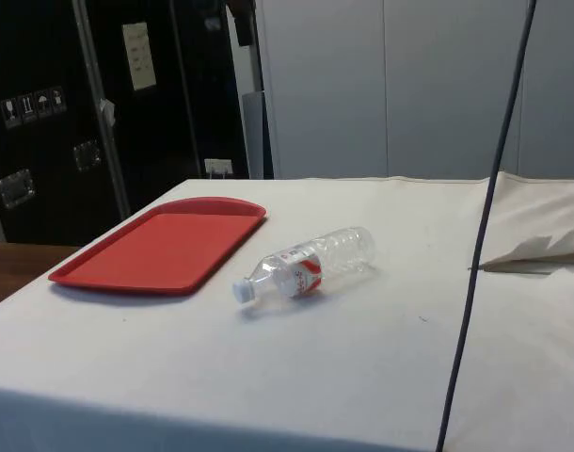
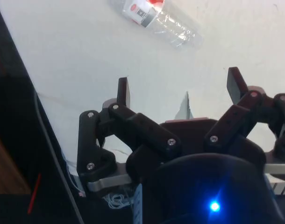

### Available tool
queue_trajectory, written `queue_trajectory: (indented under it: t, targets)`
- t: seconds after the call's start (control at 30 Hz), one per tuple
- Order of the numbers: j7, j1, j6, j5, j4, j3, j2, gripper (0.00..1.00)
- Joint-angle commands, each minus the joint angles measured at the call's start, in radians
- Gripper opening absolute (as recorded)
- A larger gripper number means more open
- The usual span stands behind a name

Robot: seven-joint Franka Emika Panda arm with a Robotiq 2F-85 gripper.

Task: Place the bottle upright on the tray.

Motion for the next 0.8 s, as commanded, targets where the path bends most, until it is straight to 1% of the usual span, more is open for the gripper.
queue_trajectory:
  t: [0.0, 0.03, 0.1, 0.23, 0.27, 0.3, 0.63, 0.77]
  targets:
    - [0.000, 0.000, 0.000, 0.000, 0.000, 0.000, 0.000, 1.00]
    - [0.007, 0.002, 0.011, -0.004, -0.017, 0.004, -0.021, 1.00]
    - [0.010, 0.003, 0.015, -0.004, -0.031, 0.009, -0.037, 1.00]
    - [0.015, 0.002, 0.021, -0.005, -0.049, 0.018, -0.059, 1.00]
    - [0.007, 0.000, 0.008, 0.000, -0.039, 0.016, -0.049, 1.00]
    - [0.016, 0.002, 0.023, -0.005, -0.056, 0.022, -0.068, 1.00]
    - [0.008, 0.000, 0.020, -0.001, -0.064, 0.023, -0.073, 1.00]
    - [-0.010, 0.000, 0.017, -0.001, -0.063, 0.023, -0.073, 1.00]
